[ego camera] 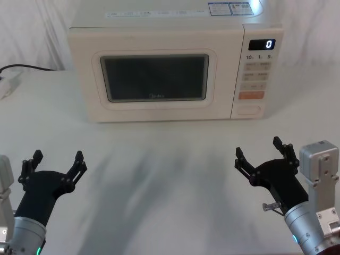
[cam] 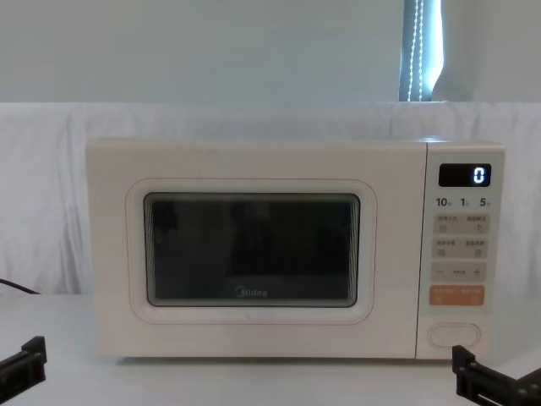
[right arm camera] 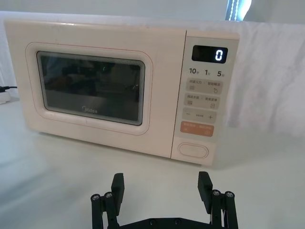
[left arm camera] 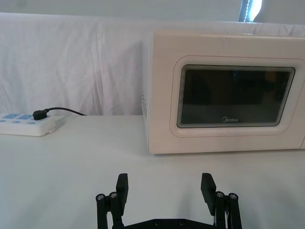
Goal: Press the button to open the microwave door with one hand; close the microwave door with the other hand.
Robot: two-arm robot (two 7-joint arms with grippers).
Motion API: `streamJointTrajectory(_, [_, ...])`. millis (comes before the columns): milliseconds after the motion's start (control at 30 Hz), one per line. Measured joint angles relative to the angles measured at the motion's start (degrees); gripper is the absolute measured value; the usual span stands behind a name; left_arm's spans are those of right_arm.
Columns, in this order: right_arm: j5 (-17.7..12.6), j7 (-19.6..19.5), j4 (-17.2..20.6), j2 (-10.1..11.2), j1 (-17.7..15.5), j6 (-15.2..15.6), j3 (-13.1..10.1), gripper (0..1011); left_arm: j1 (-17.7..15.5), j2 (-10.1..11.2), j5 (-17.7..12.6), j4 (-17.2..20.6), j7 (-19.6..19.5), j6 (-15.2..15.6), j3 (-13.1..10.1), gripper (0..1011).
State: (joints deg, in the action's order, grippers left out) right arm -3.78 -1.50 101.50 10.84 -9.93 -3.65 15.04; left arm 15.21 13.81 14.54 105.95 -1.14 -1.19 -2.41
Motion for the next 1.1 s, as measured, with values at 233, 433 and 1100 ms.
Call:
streamJointTrajectory(233, [0.00,0.00,0.00,0.00,0.00,0.00,0.00,1002,0.00,0.00,0.00,0.00,0.00,0.00,0.00,1001])
streamJointTrajectory(433, [0.00,0.00,0.00,0.00,0.00,0.00,0.00,946,0.00,0.00,0.00,0.00,0.00,0.00,0.00,1001])
streamJointTrajectory(1100, [0.00,0.00,0.00,0.00,0.00,0.00,0.00,383,0.00,0.00,0.00,0.00,0.00,0.00,0.00,1001])
